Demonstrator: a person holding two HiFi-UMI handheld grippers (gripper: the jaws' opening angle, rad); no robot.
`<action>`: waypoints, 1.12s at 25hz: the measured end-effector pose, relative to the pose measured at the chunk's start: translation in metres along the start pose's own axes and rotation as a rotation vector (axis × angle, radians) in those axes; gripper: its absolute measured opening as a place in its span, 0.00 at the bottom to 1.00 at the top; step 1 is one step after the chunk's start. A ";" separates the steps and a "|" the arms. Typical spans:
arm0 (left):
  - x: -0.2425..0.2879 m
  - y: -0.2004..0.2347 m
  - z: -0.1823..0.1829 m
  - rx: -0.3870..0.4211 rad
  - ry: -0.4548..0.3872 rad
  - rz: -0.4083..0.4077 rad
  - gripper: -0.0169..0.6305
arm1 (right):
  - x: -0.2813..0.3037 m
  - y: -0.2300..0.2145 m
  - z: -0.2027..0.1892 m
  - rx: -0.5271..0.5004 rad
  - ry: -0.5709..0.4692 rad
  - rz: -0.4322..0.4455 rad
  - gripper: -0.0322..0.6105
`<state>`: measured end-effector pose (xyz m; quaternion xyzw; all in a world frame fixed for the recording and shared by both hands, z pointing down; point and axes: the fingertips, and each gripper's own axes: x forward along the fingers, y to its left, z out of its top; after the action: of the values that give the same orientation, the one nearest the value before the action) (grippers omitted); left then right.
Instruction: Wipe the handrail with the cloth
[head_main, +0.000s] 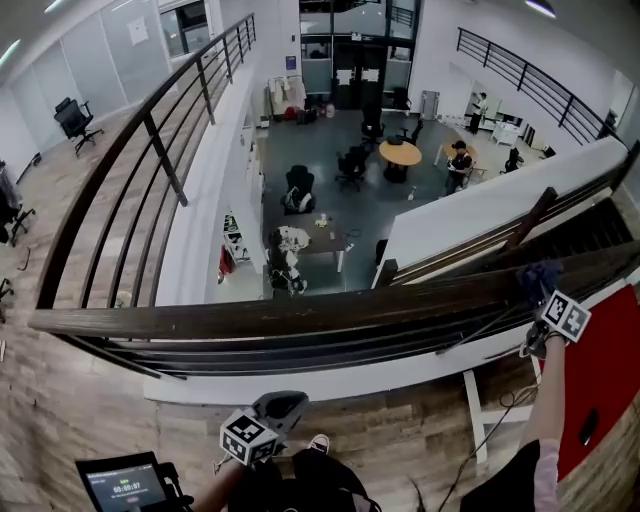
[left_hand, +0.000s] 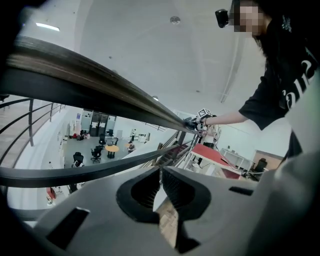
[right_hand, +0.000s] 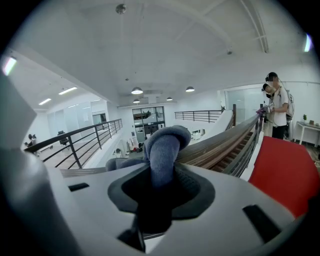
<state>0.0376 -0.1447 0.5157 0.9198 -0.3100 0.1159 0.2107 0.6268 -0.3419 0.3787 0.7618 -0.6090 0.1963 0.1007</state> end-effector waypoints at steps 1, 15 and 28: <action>-0.002 0.001 -0.002 -0.009 0.005 0.001 0.03 | -0.003 0.011 -0.005 -0.001 -0.008 0.030 0.21; -0.105 0.000 -0.024 -0.029 -0.047 0.003 0.03 | -0.182 0.290 -0.114 0.013 -0.055 0.510 0.21; -0.252 0.060 -0.099 -0.073 -0.107 0.133 0.03 | -0.252 0.633 -0.286 -0.158 0.149 0.874 0.21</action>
<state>-0.2043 -0.0110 0.5355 0.8938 -0.3850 0.0690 0.2192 -0.0815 -0.1569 0.4760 0.4067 -0.8780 0.2274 0.1098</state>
